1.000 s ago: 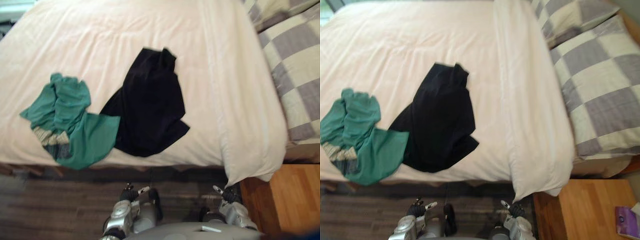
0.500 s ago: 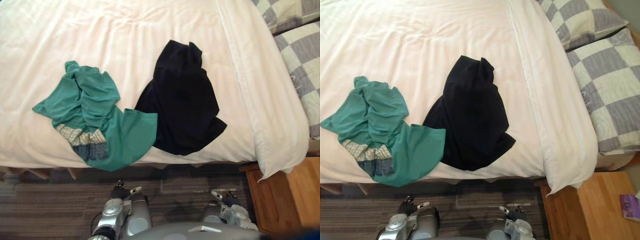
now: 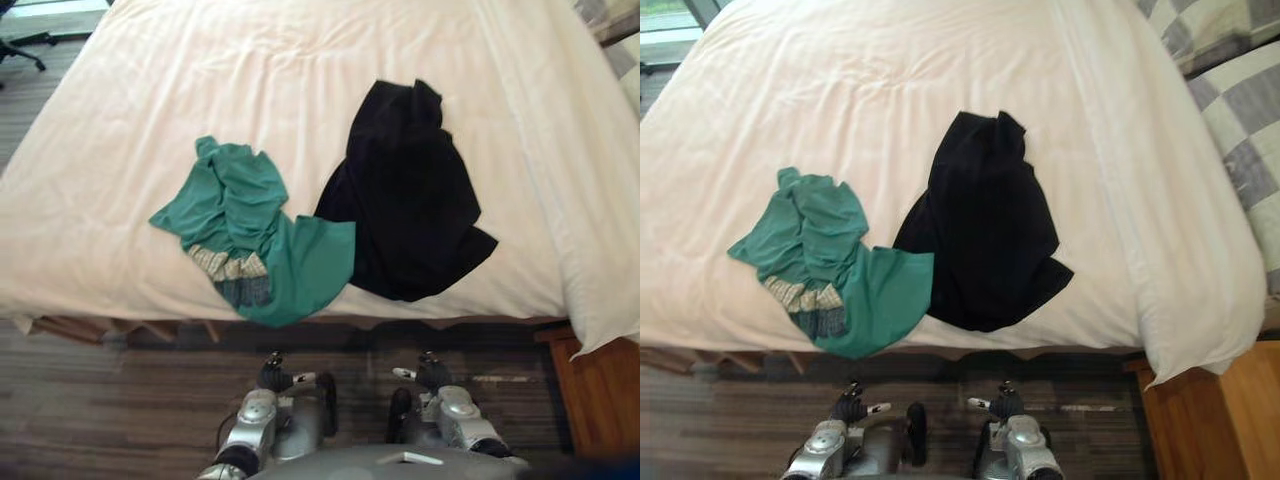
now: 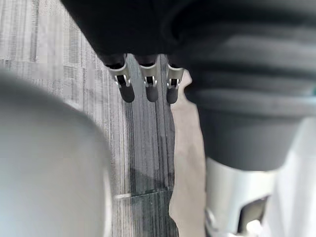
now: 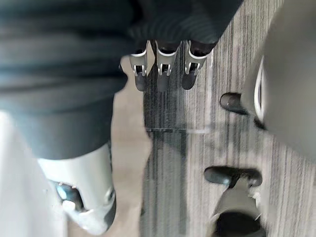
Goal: Tidy the bed and pick cloth on bed and put in laundry
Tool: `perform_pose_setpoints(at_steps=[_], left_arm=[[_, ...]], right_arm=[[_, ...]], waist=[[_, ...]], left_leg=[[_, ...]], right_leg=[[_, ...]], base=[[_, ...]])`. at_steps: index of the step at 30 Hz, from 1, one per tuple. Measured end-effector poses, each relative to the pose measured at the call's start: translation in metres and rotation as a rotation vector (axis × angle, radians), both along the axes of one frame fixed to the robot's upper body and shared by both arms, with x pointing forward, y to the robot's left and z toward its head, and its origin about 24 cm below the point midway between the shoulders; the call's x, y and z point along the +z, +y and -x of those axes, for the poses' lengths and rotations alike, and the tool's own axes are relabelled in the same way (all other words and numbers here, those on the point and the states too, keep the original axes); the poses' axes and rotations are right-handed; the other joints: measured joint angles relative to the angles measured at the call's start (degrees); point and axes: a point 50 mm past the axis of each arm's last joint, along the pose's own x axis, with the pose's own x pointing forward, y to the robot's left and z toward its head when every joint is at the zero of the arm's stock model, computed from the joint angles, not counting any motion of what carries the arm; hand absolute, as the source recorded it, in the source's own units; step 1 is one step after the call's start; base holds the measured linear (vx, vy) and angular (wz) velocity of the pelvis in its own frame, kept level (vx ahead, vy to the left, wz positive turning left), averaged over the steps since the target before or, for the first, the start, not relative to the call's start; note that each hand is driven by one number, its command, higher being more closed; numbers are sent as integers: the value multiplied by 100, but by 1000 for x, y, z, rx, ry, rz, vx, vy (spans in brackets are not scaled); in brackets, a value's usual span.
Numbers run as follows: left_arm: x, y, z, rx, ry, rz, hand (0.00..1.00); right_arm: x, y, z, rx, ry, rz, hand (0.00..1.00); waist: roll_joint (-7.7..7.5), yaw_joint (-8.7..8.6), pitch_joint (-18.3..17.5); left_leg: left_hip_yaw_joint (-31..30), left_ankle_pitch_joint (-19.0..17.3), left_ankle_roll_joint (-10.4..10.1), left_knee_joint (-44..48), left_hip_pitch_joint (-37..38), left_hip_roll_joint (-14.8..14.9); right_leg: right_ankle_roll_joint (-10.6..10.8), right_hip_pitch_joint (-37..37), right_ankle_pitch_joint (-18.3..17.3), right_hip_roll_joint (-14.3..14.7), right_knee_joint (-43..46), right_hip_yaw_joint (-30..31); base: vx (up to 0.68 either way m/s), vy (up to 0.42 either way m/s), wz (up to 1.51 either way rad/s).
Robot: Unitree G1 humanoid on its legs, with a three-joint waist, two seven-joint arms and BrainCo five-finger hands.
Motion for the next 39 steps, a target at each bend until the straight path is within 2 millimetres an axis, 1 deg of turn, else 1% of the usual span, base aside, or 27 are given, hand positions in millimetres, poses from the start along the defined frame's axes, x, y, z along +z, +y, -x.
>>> perform_pose_setpoints(at_steps=[1,2,3,5,6,7,8,9,10,11,12,13,14,15,16,17,18,19,21,23,24,28,33,35,36,38,39], left_arm=[[0,1,1,14,-4,7,0],[-1,2,3,19,4,7,0],[-1,3,3,21,5,5,0],[-1,8,5,33,5,-5,0],[-1,9,5,36,5,-7,0],[-1,11,6,42,5,-7,0],[-1,11,6,48,1,-4,0],[-2,10,7,50,3,0,0],[-4,4,10,48,14,13,0],[-6,-1,14,33,29,21,0],[-4,1,10,22,16,12,0],[-2,12,10,27,12,-17,0],[-2,24,13,32,21,-45,0],[-4,31,20,52,39,-52,0],[-5,36,24,59,50,-61,0],[-4,37,24,59,49,-64,0],[-6,37,29,60,64,-64,0],[-8,35,31,61,72,-58,0],[-10,25,34,59,81,-32,0],[-10,20,31,56,76,-19,0],[-10,16,30,51,77,-11,0],[-12,5,31,48,84,24,0],[-14,10,35,93,97,27,0],[-15,17,40,146,115,25,0],[-16,20,43,160,126,23,0],[-18,27,54,222,149,21,0],[-19,35,62,299,160,29,0]], right_arm=[[1,-7,-1,-31,-5,15,0],[1,-13,0,-61,-2,28,0],[0,-15,2,-71,1,30,0],[-1,-21,8,-108,13,33,0],[-2,-23,9,-114,19,37,0],[-3,-26,12,-124,24,44,0],[-4,-28,16,-142,34,45,0],[-5,-30,19,-149,39,47,0],[-6,-36,24,-155,49,59,0],[-6,-42,27,-158,57,72,0],[-9,-35,30,-163,75,49,0],[-12,-24,34,-152,88,19,0],[-14,-13,36,-148,100,-12,0],[-14,-6,35,-142,99,-30,0],[-13,1,30,-120,88,-42,0],[-11,6,26,-102,81,-49,0],[-9,19,18,-28,63,-56,0],[-8,22,16,0,58,-54,0],[-6,28,14,45,46,-55,0],[-6,30,14,60,48,-54,0],[-7,27,15,56,49,-48,0],[-7,21,16,35,46,-33,0],[-13,-4,27,-112,92,-10,0],[-17,-15,43,-245,125,-32,0],[-18,-18,47,-279,132,-39,0],[-23,-27,68,-389,175,-47,0],[-25,-34,82,-503,194,-68,0]], waist=[[16,-2,25],[59,-33,17],[52,-41,17],[-40,-102,42],[-57,-131,43],[-66,-198,42],[-84,-226,26],[-74,-230,-1],[28,-259,-149],[139,-308,-272],[-86,-328,-284],[-226,-281,-354],[-392,-204,-492],[-433,-164,-536],[-426,-140,-550],[-422,-120,-554],[-379,-94,-561],[-341,-82,-562],[-151,-82,-559],[-166,-83,-578],[-82,-104,-519],[-51,-196,-531],[-139,-168,-618],[-256,-140,-671],[-261,-150,-675],[-286,-163,-712],[-259,-160,-781]], left_leg=[[275,-231,296,76,-23,159],[388,-458,409,175,35,403],[389,-552,412,238,70,527],[346,-692,345,227,190,1079],[319,-686,332,203,201,1244],[206,-659,304,61,231,1567],[97,-559,291,-166,291,1781],[28,-470,303,-289,334,1846],[-35,-185,413,-513,347,1975],[-132,-276,-696,-574,315,1850],[-130,-355,-587,-502,280,1617],[-151,-339,-574,-502,249,1363],[-130,-400,-475,-438,238,1197],[-85,-445,-414,-418,272,1137],[74,-403,-267,-584,409,1135],[169,-348,-187,-745,529,1149],[369,-145,-66,-1213,809,1114],[425,-70,-38,-1385,916,1095],[497,167,28,-1835,1140,1040],[484,278,4,-1968,1151,924],[447,407,33,-2095,1194,947],[450,804,111,-2628,1514,963],[550,850,72,-2998,1742,932],[693,843,63,-3088,1940,851],[699,827,44,-3089,1985,833],[757,801,38,-3133,2163,780],[793,789,35,-3134,2176,771]], right_leg=[[-5,-81,-13,-37,55,66],[46,-135,-33,-75,145,135],[83,-177,-46,-131,226,178],[302,-317,-21,-447,510,302],[372,-338,-14,-535,569,317],[532,-353,9,-729,658,331],[800,-355,43,-980,714,343],[921,-354,73,-1086,718,347],[1230,-303,184,-1237,573,322],[1248,-87,337,-1421,259,281],[1303,56,430,-1580,29,299],[1281,181,507,-1515,-141,297],[1227,294,877,-1539,-307,68],[1190,292,1294,-1592,-346,71],[749,169,1655,-1605,-243,0],[504,51,1584,-1598,-41,-80],[301,-214,1176,-1373,592,-245],[259,-293,922,-1223,785,-269],[283,-393,55,-490,1029,35],[320,-248,-321,-194,629,337],[425,-168,-247,-125,443,324],[447,112,-170,-25,318,140],[532,280,61,27,-96,187],[532,508,218,-4,-407,274],[524,579,237,-17,-469,304],[568,747,265,-62,-587,310],[576,750,272,-70,-614,316]], base=[[-125,146,-25],[-96,161,-26],[-42,217,-20],[-5,327,-5],[34,456,11],[57,544,18],[49,518,20],[35,458,21],[54,674,37],[63,684,50],[101,709,57],[144,402,35],[152,351,16],[118,352,-3],[40,300,-14],[49,314,-33],[34,181,-38],[33,142,-41],[-4,49,-18],[-12,-9,2],[-32,-32,6],[-13,-83,22],[12,36,-8],[31,97,-20],[34,83,-14],[13,61,-6],[7,32,-8]])
